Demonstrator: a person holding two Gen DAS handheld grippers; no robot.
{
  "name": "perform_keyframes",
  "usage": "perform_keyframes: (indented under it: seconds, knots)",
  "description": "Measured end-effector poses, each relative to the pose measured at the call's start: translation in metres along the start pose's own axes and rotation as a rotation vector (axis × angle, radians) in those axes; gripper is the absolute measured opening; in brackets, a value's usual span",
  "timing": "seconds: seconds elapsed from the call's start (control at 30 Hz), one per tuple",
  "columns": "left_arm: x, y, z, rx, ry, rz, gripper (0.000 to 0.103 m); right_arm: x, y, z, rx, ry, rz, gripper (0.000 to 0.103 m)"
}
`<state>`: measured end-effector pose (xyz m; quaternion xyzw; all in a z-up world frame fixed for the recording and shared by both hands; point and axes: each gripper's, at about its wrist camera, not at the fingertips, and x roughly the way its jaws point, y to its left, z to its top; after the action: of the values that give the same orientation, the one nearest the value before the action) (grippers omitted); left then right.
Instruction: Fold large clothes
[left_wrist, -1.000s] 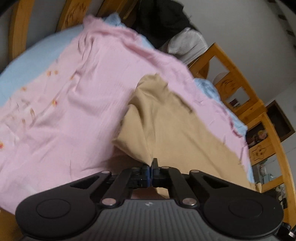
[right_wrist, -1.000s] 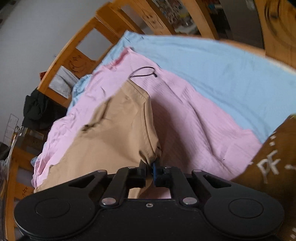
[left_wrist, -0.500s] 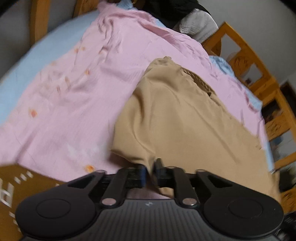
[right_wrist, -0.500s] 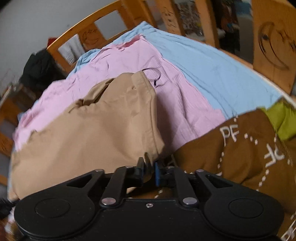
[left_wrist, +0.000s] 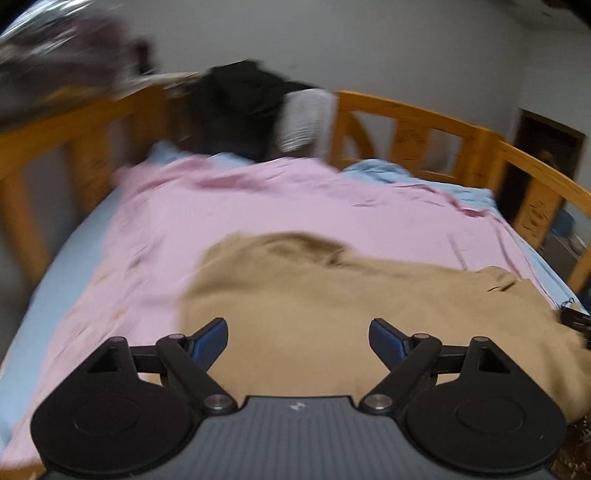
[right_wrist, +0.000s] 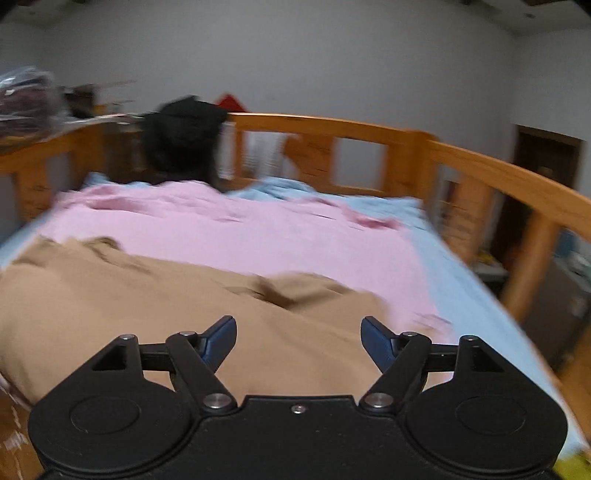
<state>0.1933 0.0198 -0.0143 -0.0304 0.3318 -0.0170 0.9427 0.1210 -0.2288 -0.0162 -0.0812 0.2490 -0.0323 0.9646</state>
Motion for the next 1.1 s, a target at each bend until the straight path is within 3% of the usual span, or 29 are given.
perform_keyframes:
  seconds: [0.17, 0.3, 0.57, 0.7, 0.87, 0.97, 1.1]
  knots:
    - [0.060, -0.042, 0.004, 0.167, -0.020, 0.014, 0.084, 0.061, 0.042, 0.008, -0.126, -0.027, 0.044, 0.076]
    - [0.097, -0.041, -0.016, 0.141, 0.059, 0.027, 0.085, 0.097, 0.056, -0.001, -0.168, 0.046, 0.039, 0.076]
    - [0.114, -0.040, -0.041, 0.168, 0.050, 0.032, 0.088, 0.122, 0.082, -0.032, -0.275, 0.046, -0.022, 0.084]
    - [0.096, -0.031, -0.032, 0.130, 0.049, 0.028, 0.085, 0.108, 0.064, -0.024, -0.185, 0.021, 0.007, 0.079]
    - [0.041, -0.002, -0.042, 0.060, -0.007, 0.001, 0.088, 0.052, 0.044, -0.024, -0.106, -0.017, -0.019, 0.080]
    - [0.013, 0.015, -0.053, 0.006, -0.013, 0.071, 0.091, 0.038, 0.047, -0.039, -0.128, 0.011, -0.009, 0.080]
    - [-0.015, 0.045, -0.071, -0.159, -0.005, 0.219, 0.100, 0.039, 0.057, -0.058, -0.156, 0.039, -0.021, 0.081]
